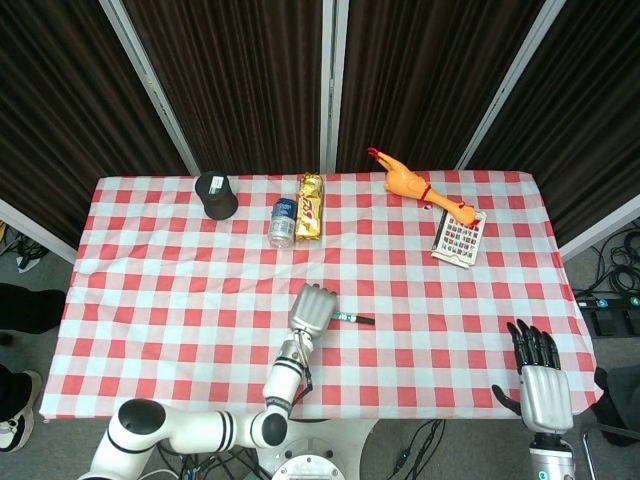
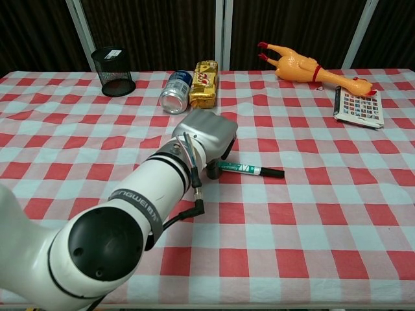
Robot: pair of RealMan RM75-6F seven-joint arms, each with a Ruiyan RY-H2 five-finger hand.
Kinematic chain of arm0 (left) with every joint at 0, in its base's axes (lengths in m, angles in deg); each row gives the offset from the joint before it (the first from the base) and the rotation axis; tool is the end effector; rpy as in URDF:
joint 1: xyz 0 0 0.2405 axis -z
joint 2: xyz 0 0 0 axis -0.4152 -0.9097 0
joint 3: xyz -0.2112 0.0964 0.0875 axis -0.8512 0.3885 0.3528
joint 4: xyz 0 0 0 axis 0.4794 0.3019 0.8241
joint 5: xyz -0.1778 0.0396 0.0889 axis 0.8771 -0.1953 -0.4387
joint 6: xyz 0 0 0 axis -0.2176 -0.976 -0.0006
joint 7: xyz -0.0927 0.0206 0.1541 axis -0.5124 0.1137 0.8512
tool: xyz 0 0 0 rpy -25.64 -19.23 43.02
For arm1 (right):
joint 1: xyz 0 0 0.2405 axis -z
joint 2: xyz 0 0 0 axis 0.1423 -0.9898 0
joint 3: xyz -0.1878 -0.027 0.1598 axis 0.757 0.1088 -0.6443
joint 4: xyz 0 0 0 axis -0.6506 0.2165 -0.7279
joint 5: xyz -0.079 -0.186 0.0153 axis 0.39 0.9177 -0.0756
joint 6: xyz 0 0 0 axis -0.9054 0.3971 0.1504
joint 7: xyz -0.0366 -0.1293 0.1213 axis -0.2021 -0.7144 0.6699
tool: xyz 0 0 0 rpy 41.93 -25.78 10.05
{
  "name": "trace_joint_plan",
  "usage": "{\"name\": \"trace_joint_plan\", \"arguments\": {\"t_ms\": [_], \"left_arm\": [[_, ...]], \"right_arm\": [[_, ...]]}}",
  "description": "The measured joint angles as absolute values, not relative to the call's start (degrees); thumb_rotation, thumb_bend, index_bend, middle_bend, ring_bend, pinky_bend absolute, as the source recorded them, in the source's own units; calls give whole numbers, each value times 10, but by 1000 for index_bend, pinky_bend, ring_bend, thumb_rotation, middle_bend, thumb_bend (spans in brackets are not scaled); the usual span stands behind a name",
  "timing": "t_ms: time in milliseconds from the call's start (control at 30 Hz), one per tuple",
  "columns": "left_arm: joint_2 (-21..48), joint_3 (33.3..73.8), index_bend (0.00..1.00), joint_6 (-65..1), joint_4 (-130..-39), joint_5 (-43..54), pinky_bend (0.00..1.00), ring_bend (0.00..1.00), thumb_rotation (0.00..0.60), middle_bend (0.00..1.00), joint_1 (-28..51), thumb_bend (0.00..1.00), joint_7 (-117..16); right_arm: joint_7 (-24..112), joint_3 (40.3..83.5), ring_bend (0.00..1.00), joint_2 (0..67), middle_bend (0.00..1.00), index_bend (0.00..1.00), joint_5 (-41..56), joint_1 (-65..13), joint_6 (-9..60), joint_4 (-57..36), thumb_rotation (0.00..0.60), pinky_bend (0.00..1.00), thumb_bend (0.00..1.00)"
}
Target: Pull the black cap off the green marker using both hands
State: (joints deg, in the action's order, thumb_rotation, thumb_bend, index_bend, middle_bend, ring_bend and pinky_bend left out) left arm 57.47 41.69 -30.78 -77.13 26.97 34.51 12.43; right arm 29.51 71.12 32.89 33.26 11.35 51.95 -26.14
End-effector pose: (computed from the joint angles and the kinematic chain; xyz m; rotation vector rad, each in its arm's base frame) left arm -0.0070 0.3356 -0.1740 -1.9332 -0.7249 -0.6346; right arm -0.2853 -0.1690 0.0751 1.2937 -0.9720 0.8963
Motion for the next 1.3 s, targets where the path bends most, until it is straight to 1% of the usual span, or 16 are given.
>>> {"name": "trace_joint_plan", "arguments": {"t_ms": [300,433,833,1033,1200,1233,1300], "left_arm": [[574,422,486,-304,-769,270,564,451,600,497,345,327,124],[574,423,512,-301,-766,267,567,460,600,508,343,341,115],[570,425,538,-301,-765,256,582,485,600,533,339,382,101],[552,419,543,-317,-798,255,590,493,600,539,334,391,105],[528,408,550,-335,-853,260,595,502,600,547,326,399,105],[524,407,550,-338,-864,261,596,503,600,547,324,399,104],[512,404,551,-345,-889,261,598,505,600,549,321,400,102]], "right_arm": [[300,710,0,330,47,0,328,113,518,-258,600,0,0],[301,710,0,332,47,0,327,113,518,-256,600,0,0],[304,711,0,331,51,0,328,113,519,-256,600,0,0],[295,709,0,325,64,0,336,109,522,-270,600,0,0],[279,707,0,323,75,0,344,102,520,-286,600,0,0],[274,705,0,323,88,5,347,99,519,-289,600,4,0],[268,701,0,325,132,60,354,94,520,-292,600,38,9]]}}
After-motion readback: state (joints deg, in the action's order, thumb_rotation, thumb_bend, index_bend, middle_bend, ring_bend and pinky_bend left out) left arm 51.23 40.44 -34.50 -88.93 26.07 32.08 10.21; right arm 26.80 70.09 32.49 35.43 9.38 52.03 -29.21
